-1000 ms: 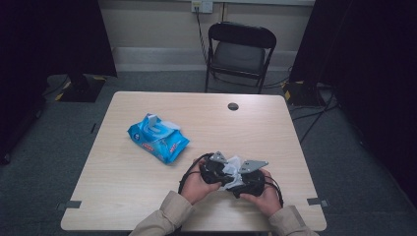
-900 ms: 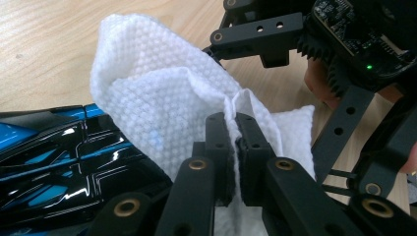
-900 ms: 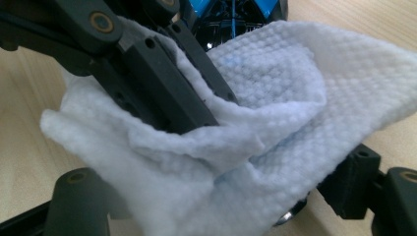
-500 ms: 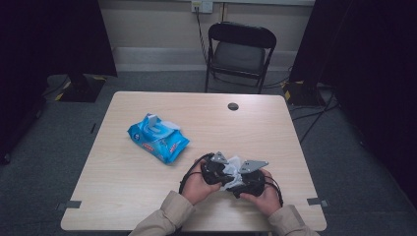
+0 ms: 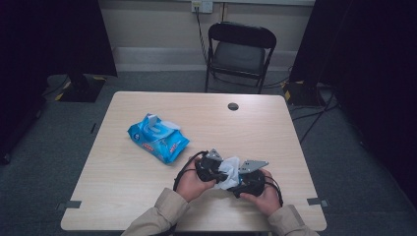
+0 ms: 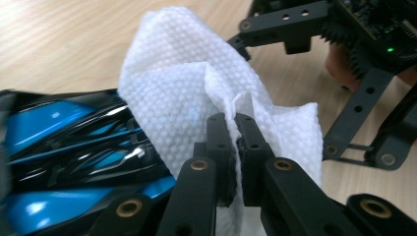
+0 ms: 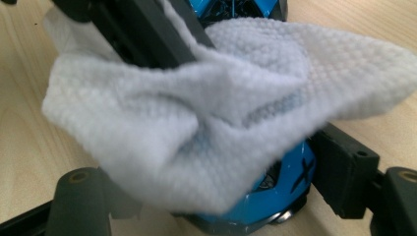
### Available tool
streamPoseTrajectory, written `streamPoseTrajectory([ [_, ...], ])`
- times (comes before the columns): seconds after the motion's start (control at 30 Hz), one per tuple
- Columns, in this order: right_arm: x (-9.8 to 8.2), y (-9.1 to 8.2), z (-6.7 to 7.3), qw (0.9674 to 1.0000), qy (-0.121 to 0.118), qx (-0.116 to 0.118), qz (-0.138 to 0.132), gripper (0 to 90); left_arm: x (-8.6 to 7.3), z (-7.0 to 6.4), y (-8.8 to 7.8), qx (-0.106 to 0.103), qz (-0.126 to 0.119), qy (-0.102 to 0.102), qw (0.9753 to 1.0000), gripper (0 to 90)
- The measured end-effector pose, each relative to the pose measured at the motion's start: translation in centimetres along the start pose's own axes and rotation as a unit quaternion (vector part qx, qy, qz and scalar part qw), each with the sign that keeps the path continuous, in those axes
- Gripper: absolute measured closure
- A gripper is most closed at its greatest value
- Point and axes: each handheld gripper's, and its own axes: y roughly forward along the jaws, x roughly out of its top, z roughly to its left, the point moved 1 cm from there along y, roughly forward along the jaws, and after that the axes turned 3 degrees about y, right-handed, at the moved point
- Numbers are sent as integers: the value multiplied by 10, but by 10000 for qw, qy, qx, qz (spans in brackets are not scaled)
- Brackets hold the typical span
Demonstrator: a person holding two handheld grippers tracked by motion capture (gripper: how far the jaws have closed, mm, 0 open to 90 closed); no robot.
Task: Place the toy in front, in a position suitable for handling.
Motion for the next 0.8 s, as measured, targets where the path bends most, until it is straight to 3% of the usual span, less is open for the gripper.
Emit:
streamPoseTrajectory([
  [0.43,0,0,0,10000,10,1,-4,252,-9,19,-16,340,55,-165,9993,866],
  [0.53,0,0,0,10000,8,1,-4,252,-11,25,-18,198,-87,-407,9989,866],
  [0.7,0,0,0,10000,8,3,-4,252,-10,25,-21,241,-50,-368,9990,867],
  [0.8,0,0,0,10000,7,2,-4,253,-10,28,-25,451,-59,-296,9985,866],
])
